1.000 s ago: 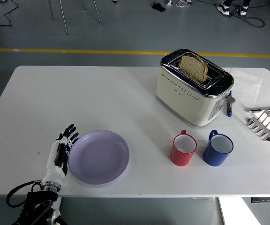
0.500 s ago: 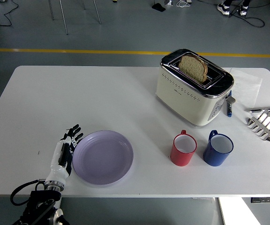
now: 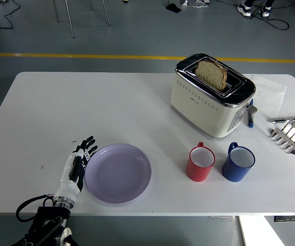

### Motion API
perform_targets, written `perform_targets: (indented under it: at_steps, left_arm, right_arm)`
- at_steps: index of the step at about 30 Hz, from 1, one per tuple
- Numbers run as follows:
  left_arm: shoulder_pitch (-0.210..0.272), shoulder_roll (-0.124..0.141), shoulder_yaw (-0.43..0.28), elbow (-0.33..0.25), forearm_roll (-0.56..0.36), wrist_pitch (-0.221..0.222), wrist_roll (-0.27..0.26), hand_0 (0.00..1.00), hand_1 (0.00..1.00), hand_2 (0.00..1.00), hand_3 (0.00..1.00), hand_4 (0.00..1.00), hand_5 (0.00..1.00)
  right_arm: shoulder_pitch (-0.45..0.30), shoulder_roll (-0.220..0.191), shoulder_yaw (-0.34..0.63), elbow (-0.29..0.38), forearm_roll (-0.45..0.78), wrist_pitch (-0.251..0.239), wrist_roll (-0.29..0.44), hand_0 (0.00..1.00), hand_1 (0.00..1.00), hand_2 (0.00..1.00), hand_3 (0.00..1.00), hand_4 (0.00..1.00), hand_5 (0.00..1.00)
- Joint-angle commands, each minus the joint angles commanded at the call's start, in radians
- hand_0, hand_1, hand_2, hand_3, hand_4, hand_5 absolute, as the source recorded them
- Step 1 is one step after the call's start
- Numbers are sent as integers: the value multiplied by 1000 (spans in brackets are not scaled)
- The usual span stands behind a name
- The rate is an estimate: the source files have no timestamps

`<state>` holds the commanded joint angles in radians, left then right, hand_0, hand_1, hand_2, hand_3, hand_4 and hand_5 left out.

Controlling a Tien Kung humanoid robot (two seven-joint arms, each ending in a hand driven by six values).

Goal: Push plate across desktop,pick up the break from the machine,place the break in the plate

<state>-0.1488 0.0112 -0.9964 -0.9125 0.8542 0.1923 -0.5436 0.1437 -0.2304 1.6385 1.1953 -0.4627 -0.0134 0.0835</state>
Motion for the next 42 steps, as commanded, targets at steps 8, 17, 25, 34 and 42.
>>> perform_targets:
  at_steps: [8, 17, 25, 34, 42]
  left_arm:
    - [-11, -2, 14, 8, -7, -4, 1, 827, 867, 916, 871, 607, 998]
    - [-30, -7, 33, 26, -21, -7, 0, 825, 865, 917, 877, 609, 998]
    - [-43, -5, 57, 30, -27, -11, 1, 825, 864, 917, 877, 608, 998]
    - [-59, -2, 83, 35, -36, -15, 4, 825, 863, 917, 878, 604, 998]
    - [-78, -3, 111, 50, -47, -19, 6, 826, 864, 917, 882, 603, 998]
  right_arm:
    - [-3, 1, 0, 0, 0, 0, 0, 706, 644, 656, 627, 492, 511]
    - [-5, 3, 0, -1, 0, -1, 0, 706, 644, 658, 627, 491, 509]
    - [-6, 5, 1, -1, 0, -1, 0, 705, 644, 657, 628, 491, 510]
    - [-4, 5, 0, -1, 0, -1, 1, 706, 644, 658, 628, 491, 511]
    - [-4, 6, 0, -1, 0, -1, 1, 706, 645, 660, 629, 491, 513]
